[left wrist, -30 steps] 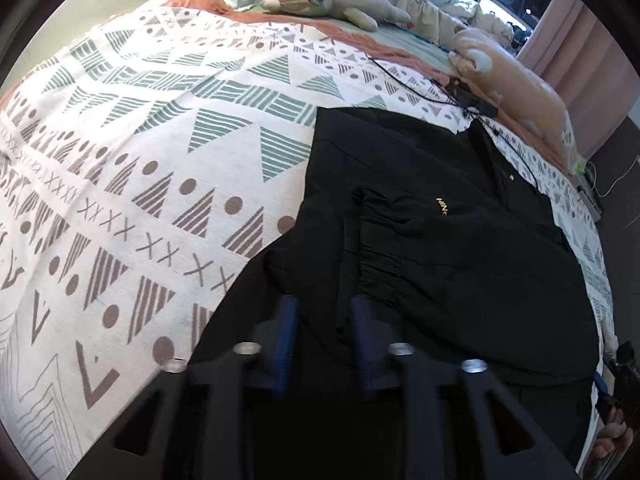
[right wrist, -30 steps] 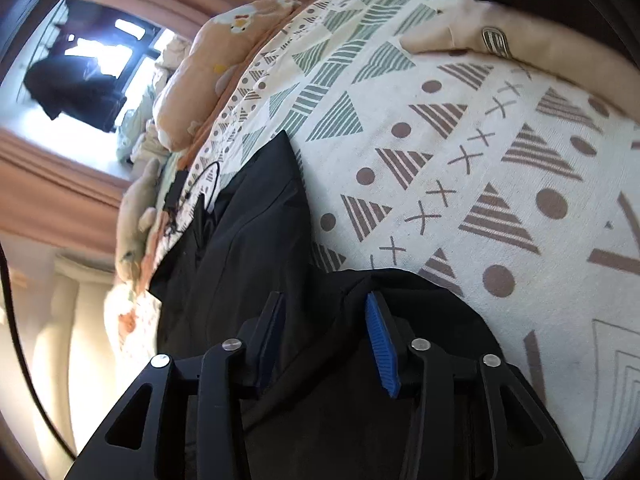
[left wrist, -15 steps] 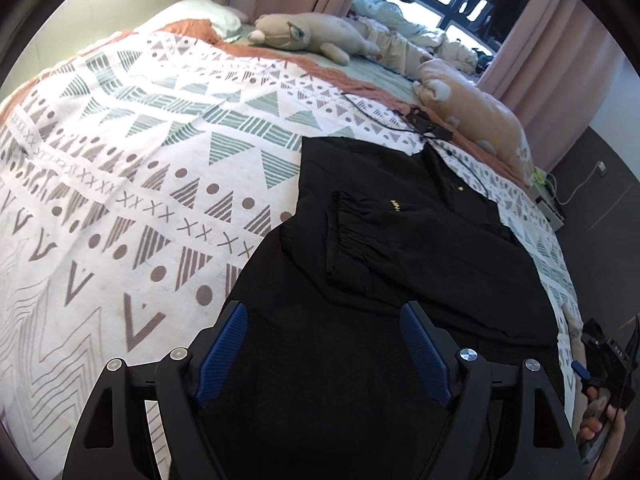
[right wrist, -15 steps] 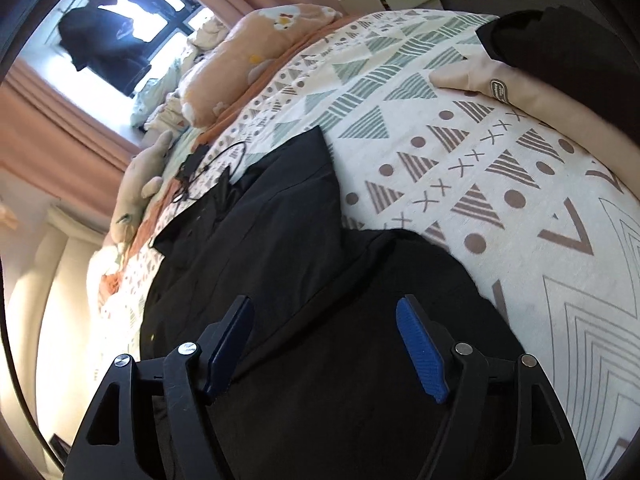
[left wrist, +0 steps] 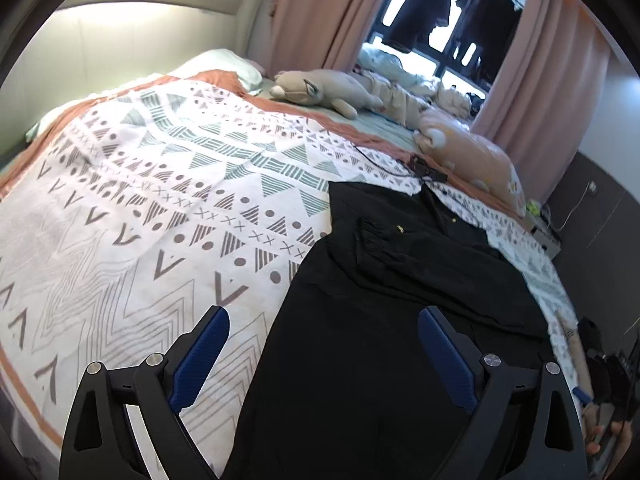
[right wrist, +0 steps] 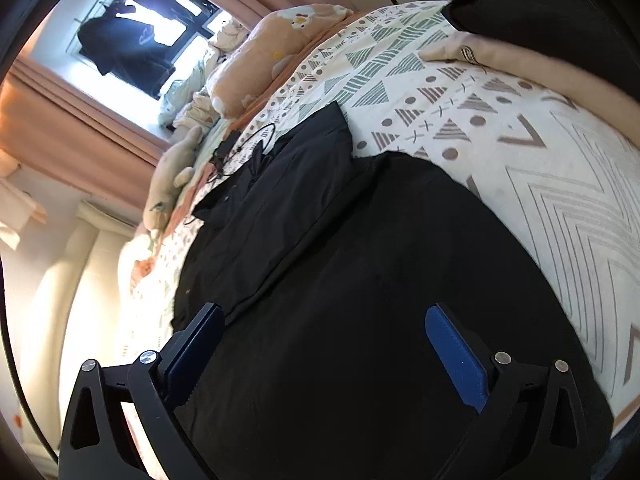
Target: Fold large clothes
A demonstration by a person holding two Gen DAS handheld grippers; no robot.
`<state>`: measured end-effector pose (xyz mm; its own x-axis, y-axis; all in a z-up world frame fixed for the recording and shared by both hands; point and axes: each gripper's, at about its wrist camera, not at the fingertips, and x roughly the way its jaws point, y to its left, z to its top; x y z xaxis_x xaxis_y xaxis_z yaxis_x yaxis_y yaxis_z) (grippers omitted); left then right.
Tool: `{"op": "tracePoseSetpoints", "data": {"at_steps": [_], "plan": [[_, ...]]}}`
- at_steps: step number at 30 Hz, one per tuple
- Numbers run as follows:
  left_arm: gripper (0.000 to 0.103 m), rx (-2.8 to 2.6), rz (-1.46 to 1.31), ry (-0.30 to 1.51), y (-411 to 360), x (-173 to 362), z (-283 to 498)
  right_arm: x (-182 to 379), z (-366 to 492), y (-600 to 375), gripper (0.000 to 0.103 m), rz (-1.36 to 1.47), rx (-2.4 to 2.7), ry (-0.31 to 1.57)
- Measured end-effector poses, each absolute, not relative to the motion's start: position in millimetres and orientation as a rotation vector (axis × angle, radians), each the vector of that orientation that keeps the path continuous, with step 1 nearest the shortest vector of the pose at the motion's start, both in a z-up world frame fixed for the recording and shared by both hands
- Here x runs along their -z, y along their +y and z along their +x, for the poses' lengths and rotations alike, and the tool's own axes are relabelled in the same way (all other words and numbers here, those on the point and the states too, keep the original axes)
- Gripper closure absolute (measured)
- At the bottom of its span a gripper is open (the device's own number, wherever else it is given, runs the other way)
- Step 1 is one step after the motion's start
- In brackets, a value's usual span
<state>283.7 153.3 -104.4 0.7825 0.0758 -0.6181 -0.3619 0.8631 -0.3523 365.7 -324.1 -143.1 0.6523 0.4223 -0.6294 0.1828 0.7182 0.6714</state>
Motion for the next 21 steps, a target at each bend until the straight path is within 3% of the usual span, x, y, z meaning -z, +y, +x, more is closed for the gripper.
{"op": "tracePoseSetpoints", "data": {"at_steps": [21], "plan": [[0.006,-0.202,-0.721,0.564,119.0,115.9,159.5,138.3,237.5,-326.2,0.001,0.809,-0.173,0.774]]}}
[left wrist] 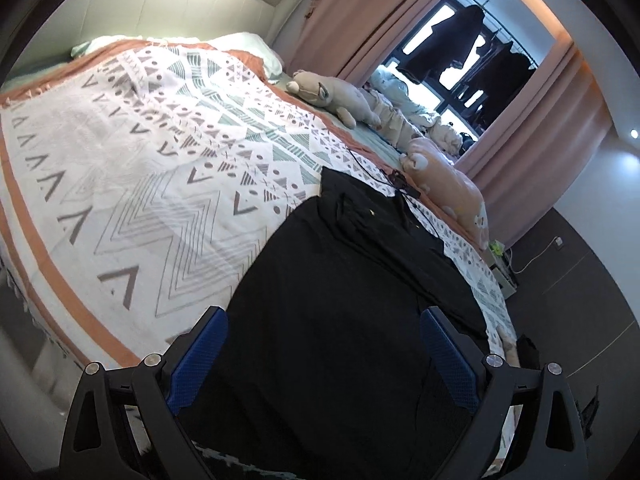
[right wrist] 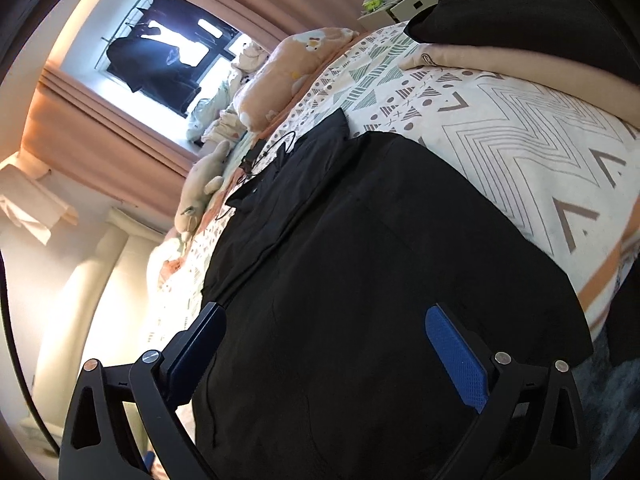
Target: Fold large clothes
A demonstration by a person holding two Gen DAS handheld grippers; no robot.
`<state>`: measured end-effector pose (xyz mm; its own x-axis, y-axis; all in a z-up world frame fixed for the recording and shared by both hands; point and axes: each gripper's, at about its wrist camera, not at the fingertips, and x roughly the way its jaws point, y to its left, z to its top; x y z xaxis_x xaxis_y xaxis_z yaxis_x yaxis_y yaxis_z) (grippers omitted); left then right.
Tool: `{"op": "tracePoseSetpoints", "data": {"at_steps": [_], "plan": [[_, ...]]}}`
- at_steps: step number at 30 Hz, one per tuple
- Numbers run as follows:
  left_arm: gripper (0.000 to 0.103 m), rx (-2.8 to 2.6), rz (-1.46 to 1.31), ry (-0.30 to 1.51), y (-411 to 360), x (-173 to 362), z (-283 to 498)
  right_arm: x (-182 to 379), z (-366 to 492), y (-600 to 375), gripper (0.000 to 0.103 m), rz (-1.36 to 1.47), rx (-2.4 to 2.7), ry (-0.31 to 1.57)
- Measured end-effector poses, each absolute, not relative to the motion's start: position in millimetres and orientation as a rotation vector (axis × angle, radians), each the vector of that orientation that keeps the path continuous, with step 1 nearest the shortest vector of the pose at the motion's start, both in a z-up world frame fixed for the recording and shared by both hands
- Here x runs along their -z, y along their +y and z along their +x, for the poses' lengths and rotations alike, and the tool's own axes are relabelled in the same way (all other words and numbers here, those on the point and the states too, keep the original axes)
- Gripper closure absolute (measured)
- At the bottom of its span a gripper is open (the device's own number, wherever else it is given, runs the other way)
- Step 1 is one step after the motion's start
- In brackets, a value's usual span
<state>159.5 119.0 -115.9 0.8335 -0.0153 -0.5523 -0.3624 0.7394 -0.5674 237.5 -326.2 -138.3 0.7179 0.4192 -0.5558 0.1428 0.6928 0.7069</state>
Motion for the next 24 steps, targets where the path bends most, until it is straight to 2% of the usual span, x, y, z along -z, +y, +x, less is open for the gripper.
{"op": "tracePoseSetpoints", "data": {"at_steps": [8,19,22,24], "plan": [[0.006,-0.155,-0.758,0.611,100.7,120.0,128.6,143.9,200.0,-329.0,0.001,0.868,-0.288,0.809],[0.007,-0.139,-0.826,0.659,149.4,146.9,94.1,161.3,176.2,-384.8,0.001,0.809,-0.277,0.789],[0.015,-0.131,-0.831,0.684,160.9,160.3,95.8,171.6,175.7,-399.0,0.003,0.797,-0.256,0.788],[0.020,-0.130,-0.833,0.705,165.4,168.6,98.7,180.9,177.9,-407.8,0.007,0.798,-0.247,0.800]]}}
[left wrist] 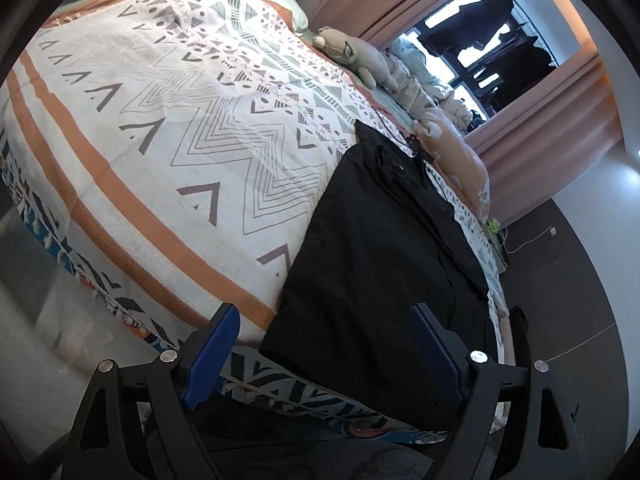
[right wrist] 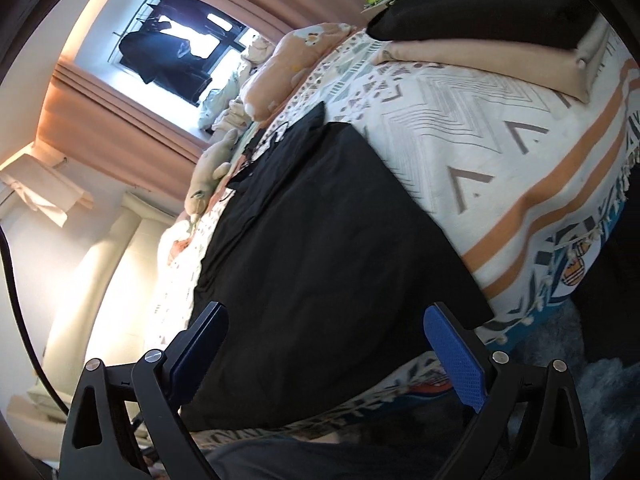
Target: Fold large clothes
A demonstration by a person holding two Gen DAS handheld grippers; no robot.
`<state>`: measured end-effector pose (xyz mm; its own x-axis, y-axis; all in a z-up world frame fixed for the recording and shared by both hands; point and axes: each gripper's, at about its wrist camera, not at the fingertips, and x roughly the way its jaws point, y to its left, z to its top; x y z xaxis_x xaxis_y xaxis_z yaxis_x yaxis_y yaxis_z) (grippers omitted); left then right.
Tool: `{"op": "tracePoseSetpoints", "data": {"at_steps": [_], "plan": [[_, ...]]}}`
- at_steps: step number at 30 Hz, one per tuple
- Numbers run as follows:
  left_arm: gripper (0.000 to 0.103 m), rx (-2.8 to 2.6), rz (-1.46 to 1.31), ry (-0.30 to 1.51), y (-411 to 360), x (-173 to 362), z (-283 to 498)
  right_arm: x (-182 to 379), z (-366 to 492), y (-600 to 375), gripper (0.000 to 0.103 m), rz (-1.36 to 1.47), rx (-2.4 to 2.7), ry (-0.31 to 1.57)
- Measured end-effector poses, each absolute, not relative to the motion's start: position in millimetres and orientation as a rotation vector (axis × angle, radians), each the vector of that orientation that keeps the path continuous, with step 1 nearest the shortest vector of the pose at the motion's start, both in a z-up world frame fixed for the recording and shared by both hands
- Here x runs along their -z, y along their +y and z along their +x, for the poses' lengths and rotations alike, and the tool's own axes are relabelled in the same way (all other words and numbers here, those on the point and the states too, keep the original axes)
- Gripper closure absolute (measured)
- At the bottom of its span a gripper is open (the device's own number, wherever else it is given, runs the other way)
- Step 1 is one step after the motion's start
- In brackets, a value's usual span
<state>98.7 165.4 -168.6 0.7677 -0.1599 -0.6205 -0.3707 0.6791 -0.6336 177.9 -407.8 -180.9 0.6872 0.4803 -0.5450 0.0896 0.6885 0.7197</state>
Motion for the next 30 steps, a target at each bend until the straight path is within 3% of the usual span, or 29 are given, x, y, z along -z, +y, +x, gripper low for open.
{"op": "tracePoseSetpoints", "data": {"at_steps": [2,6,18,19,21,22,24,26,30], "plan": [[0.025,-0.111,-0.836,0.723,167.8,177.3,103.4,191.4,181.9,-413.7,0.017,0.780,-0.230,0.825],[0.030,-0.099,-0.835,0.764,170.1,194.3,111.9,212.4,186.5,-424.2,0.018,0.774,-0.197,0.843],[0.030,-0.066,-0.805,0.813,168.7,211.9,128.5,279.0,200.0,-445.9,0.024,0.864,-0.172,0.877],[0.030,-0.062,-0.806,0.816,167.9,211.9,127.4,285.6,199.0,-446.4,0.027,0.890,-0.191,0.873],[0.030,-0.052,-0.812,0.822,167.0,212.8,127.1,290.8,196.8,-446.7,0.042,0.921,-0.233,0.863],[0.030,-0.043,-0.820,0.822,166.5,213.4,125.7,290.4,195.4,-446.7,0.055,0.931,-0.259,0.850],[0.030,-0.023,-0.846,0.819,165.9,215.1,123.2,287.0,191.3,-447.2,0.066,0.920,-0.280,0.830],[0.030,-0.006,-0.871,0.812,165.9,216.3,120.8,281.2,187.0,-448.0,0.088,0.921,-0.314,0.807],[0.035,0.015,-0.900,0.800,163.1,214.6,120.5,268.0,176.2,-451.6,0.095,0.927,-0.348,0.755]]}}
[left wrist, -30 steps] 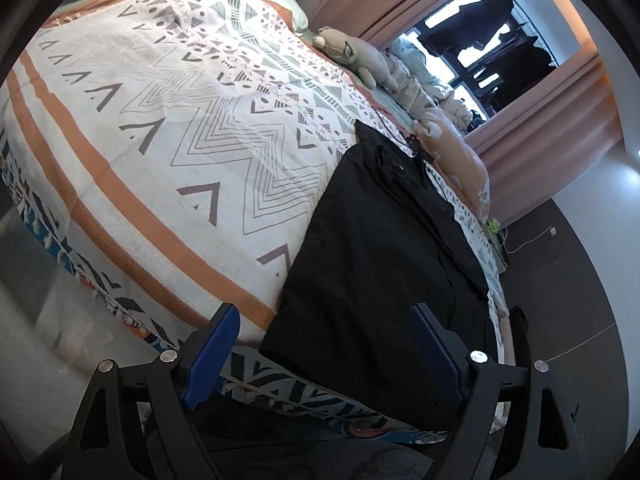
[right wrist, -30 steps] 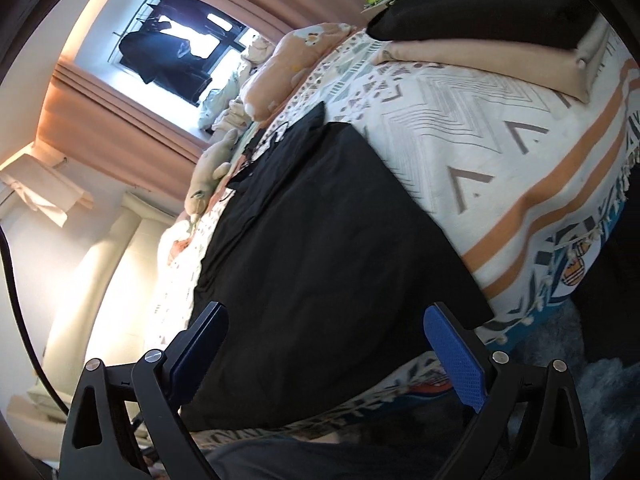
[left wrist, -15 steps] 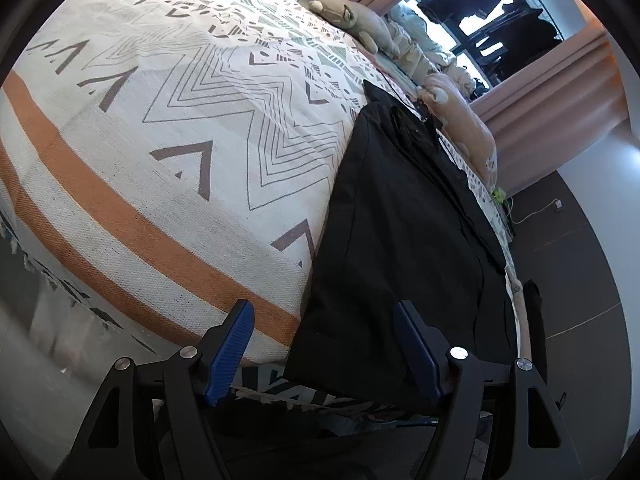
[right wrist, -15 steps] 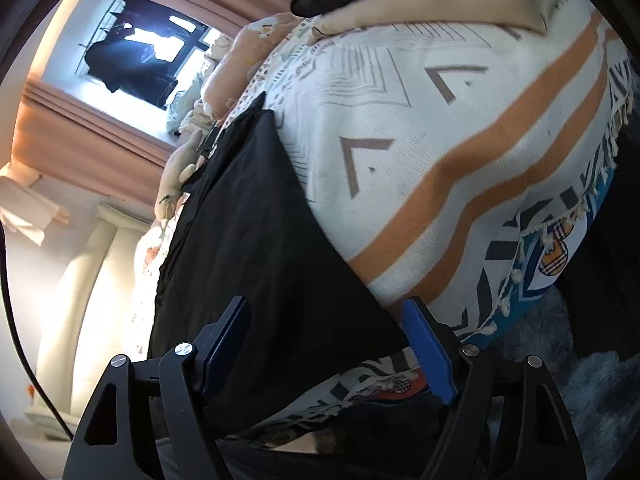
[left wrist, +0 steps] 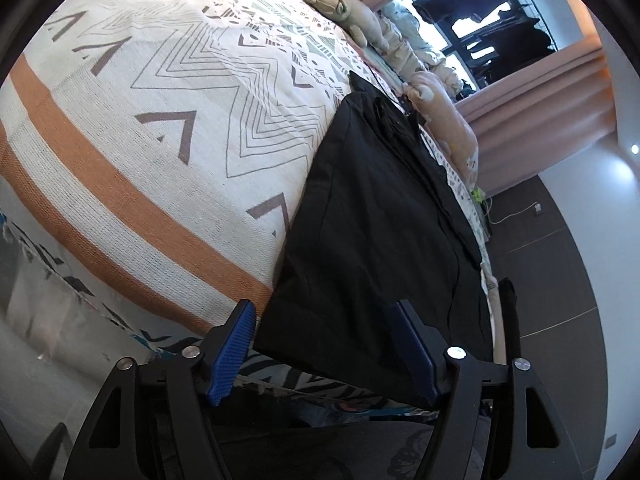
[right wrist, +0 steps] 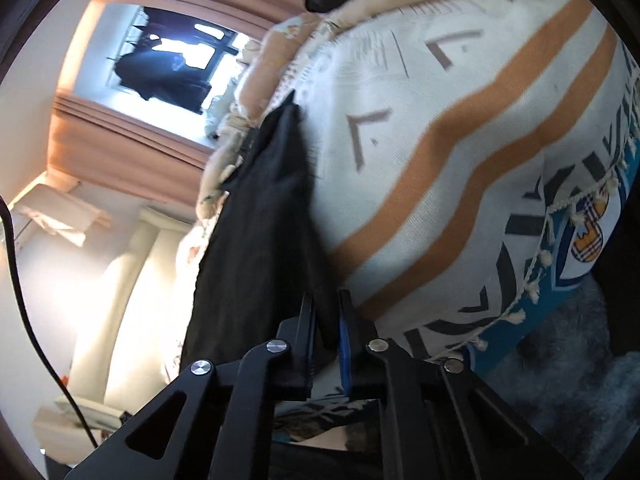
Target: Fold large clothes
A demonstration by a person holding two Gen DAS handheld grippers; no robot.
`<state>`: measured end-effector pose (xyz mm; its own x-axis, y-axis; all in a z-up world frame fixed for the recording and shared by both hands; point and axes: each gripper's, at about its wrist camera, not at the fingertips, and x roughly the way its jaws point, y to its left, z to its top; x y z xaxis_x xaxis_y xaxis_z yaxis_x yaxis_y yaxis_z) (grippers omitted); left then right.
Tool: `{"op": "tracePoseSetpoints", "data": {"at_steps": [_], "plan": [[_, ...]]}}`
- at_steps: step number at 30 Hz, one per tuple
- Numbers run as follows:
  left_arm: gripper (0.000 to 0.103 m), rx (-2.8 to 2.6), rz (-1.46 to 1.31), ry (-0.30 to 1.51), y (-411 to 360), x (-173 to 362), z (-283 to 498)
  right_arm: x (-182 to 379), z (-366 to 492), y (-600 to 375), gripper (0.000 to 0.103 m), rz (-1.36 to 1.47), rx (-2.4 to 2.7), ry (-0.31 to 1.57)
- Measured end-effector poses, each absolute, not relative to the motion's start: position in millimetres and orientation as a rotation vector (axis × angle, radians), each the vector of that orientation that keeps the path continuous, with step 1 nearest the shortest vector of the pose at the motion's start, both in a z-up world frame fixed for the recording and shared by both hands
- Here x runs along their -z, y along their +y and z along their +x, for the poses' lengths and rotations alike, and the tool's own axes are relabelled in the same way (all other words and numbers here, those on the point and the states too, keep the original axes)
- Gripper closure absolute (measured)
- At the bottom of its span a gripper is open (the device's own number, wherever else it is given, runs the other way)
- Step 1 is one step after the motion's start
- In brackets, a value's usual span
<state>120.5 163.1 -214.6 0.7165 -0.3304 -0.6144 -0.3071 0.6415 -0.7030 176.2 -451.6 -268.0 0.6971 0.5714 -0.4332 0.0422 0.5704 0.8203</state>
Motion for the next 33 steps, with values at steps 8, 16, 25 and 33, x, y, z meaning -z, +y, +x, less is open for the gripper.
{"op": "tracePoseSetpoints", "data": {"at_steps": [8,16,25,33], "plan": [[0.041,0.018,-0.908,0.799,163.0,217.5,112.9,228.3,159.9,-453.3,0.097,0.920,-0.417,0.634],[0.041,0.015,-0.929,0.790,163.4,225.9,108.6,185.9,161.7,-442.6,0.097,0.917,-0.454,0.553],[0.091,-0.016,-0.900,0.767,160.7,221.2,117.3,175.1,161.1,-443.5,0.097,0.950,-0.457,0.514],[0.099,-0.020,-0.886,0.619,162.6,178.0,92.8,158.5,155.5,-442.6,0.098,0.953,-0.450,0.495]]}}
